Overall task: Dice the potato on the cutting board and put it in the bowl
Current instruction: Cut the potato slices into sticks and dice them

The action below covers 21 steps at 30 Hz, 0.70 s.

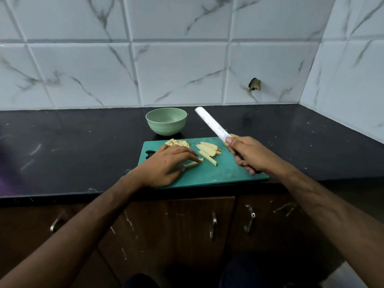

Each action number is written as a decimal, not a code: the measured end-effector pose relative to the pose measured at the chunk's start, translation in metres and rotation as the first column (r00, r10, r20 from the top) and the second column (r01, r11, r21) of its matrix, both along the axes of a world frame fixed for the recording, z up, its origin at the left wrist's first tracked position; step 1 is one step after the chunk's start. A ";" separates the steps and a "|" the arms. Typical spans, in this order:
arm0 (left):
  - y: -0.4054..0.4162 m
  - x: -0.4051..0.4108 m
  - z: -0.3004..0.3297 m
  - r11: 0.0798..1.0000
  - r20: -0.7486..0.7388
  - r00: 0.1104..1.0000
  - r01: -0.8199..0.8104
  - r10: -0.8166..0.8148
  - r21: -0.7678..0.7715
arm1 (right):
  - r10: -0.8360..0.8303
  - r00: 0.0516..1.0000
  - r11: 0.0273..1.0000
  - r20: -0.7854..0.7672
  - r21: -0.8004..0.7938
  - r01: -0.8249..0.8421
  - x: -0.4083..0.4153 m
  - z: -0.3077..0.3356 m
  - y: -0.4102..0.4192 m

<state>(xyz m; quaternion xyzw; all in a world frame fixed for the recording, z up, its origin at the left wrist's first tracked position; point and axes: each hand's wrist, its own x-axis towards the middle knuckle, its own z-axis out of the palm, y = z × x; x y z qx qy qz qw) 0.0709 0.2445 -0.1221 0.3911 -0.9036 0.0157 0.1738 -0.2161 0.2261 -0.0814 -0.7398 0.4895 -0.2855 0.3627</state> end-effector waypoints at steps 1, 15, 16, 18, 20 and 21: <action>-0.002 -0.003 0.002 0.999 0.028 0.999 0.017 -0.018 0.034 | -0.004 0.998 1.000 0.060 0.008 0.004 0.000 -0.004 -0.006; -0.039 -0.023 0.006 0.951 0.193 0.981 0.065 -0.006 -0.303 | 0.006 0.965 0.999 0.263 -0.053 0.008 0.011 -0.028 -0.027; -0.041 -0.022 0.005 0.941 0.183 0.983 0.043 0.020 -0.335 | 0.007 0.965 0.998 0.264 -0.059 0.009 0.011 -0.029 -0.026; -0.046 -0.018 0.002 0.929 0.136 0.986 -0.038 0.094 -0.369 | 0.006 0.963 0.997 0.269 -0.073 0.014 0.011 -0.030 -0.025; -0.052 -0.013 0.001 0.922 0.084 0.982 -0.129 0.170 -0.366 | 0.005 0.963 0.997 0.271 -0.079 0.017 0.011 -0.031 -0.025; -0.055 -0.011 0.000 0.919 0.061 0.977 -0.170 0.205 -0.357 | 0.005 0.964 0.997 0.268 -0.081 0.017 0.011 -0.031 -0.025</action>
